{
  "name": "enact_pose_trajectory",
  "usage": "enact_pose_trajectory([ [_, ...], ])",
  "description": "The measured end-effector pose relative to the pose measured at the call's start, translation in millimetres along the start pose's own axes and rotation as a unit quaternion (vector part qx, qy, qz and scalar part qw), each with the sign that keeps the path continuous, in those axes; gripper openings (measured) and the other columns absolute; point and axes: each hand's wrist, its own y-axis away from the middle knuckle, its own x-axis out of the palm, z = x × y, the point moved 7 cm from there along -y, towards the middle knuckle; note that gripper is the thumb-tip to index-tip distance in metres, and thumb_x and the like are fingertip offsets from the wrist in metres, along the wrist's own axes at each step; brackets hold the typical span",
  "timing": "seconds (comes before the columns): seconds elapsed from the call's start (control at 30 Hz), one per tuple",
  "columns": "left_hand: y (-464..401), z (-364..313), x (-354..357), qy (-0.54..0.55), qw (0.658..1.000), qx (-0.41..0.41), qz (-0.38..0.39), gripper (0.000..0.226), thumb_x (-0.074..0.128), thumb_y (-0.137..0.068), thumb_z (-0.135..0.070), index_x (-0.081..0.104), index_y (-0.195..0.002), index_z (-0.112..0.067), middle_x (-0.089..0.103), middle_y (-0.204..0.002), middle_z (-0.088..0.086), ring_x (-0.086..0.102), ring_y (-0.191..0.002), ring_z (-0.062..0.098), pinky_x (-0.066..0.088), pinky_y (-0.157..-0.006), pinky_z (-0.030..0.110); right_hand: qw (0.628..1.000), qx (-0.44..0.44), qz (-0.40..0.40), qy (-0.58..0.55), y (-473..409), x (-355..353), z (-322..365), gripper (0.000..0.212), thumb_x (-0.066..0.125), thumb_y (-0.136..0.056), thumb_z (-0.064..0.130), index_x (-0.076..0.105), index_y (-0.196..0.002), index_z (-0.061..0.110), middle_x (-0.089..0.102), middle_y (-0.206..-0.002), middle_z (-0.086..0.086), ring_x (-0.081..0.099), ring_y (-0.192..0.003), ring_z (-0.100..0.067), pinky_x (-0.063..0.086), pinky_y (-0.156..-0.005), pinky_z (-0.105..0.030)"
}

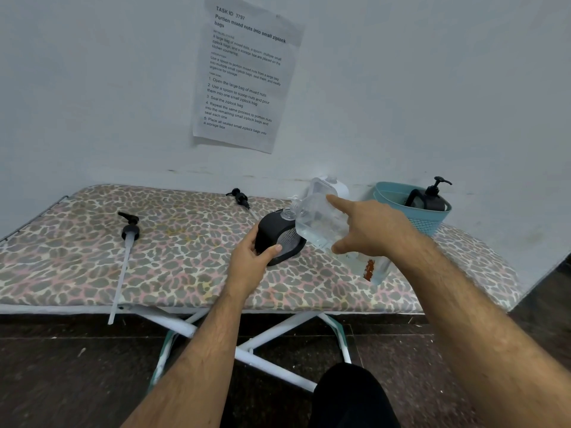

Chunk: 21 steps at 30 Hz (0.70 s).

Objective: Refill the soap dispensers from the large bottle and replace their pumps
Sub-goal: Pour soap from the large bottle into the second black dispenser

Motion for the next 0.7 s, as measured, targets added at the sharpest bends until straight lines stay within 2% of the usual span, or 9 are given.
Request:
enact_pose_trajectory([
  [0.1,-0.6,0.9,-0.3,0.001,1.0,0.002,-0.001,0.058,0.072,-0.087,-0.013,0.052,-0.138,-0.032,0.062,-0.116,-0.027,0.061,-0.109,-0.005,0.05,-0.089,0.015,1.0,0.001,0.002,-0.001,-0.5,0.2,0.3,0.096,0.075,-0.075,0.053,0.016,-0.151,0.046,0.066,-0.107,0.008,0.063,-0.093,-0.016,0.057,-0.075,-0.036],
  [0.23,0.1,-0.9,0.2,0.007,1.0,0.002,0.001,0.057,0.071,-0.088,-0.011,0.052,-0.136,-0.034,0.062,-0.115,-0.027,0.06,-0.106,-0.009,0.05,-0.086,0.011,1.0,0.001,0.008,-0.005,0.5,-0.4,1.1,0.096,0.075,-0.076,0.052,0.016,-0.151,0.046,0.056,-0.088,0.012,0.062,-0.087,-0.014,0.057,-0.073,-0.036],
  [0.4,1.5,-3.0,0.7,0.01,1.0,0.001,0.001,0.056,0.07,-0.088,-0.01,0.052,-0.137,-0.031,0.063,-0.114,-0.025,0.06,-0.101,-0.013,0.049,-0.078,0.006,1.0,-0.001,0.011,-0.003,1.2,-1.2,2.0,0.095,0.075,-0.076,0.051,0.018,-0.151,0.045,0.051,-0.075,0.015,0.062,-0.081,-0.013,0.058,-0.07,-0.035],
  [0.53,1.6,-3.4,0.7,0.01,1.0,0.0,0.0,0.057,0.07,-0.088,-0.01,0.052,-0.138,-0.03,0.063,-0.115,-0.023,0.061,-0.103,-0.01,0.049,-0.078,0.007,1.0,-0.003,0.011,-0.001,1.0,-2.1,2.7,0.095,0.075,-0.076,0.051,0.017,-0.151,0.045,0.051,-0.078,0.014,0.062,-0.082,-0.013,0.057,-0.069,-0.033],
  [0.7,1.3,-3.0,0.6,0.007,1.0,-0.001,-0.001,0.059,0.071,-0.088,-0.012,0.05,-0.14,-0.029,0.062,-0.117,-0.022,0.06,-0.106,-0.009,0.048,-0.079,0.006,1.0,-0.005,0.014,0.001,1.2,-1.6,2.7,0.094,0.075,-0.076,0.05,0.018,-0.151,0.045,0.045,-0.069,0.015,0.06,-0.081,-0.013,0.057,-0.07,-0.035],
])
